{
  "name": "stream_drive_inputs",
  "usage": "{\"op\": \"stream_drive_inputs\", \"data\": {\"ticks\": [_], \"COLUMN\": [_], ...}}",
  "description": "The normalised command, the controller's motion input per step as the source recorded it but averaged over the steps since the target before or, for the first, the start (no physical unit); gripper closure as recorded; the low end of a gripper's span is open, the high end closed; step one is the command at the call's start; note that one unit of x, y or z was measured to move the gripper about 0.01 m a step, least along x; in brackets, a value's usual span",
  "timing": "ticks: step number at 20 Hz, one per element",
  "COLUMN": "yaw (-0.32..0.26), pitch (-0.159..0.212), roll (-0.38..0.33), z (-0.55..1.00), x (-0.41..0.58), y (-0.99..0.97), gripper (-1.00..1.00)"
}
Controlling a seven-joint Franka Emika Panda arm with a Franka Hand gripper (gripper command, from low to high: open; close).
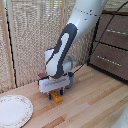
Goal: Caressingly guide your clamp towards the toast. Compassionately possess the toast with your clamp. Gradually tag the toast up from the worktable. Complaisantly, cruise the held-toasty-pillow to your white crockery. Last but notably, liberate the toast onto the shiny white tableware.
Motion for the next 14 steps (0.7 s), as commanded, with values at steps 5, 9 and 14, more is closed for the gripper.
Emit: {"op": "stream_drive_inputs", "data": {"ticks": [5, 9, 14], "yaw": [0.0, -0.004, 0.0], "pitch": [0.006, -0.018, -0.077], "roll": [0.0, 0.0, 0.0], "z": [0.0, 0.0, 0.23], "x": [-0.028, -0.13, -0.059], "y": [0.0, 0.0, 0.03], "gripper": [1.0, 1.0, 1.0]}}
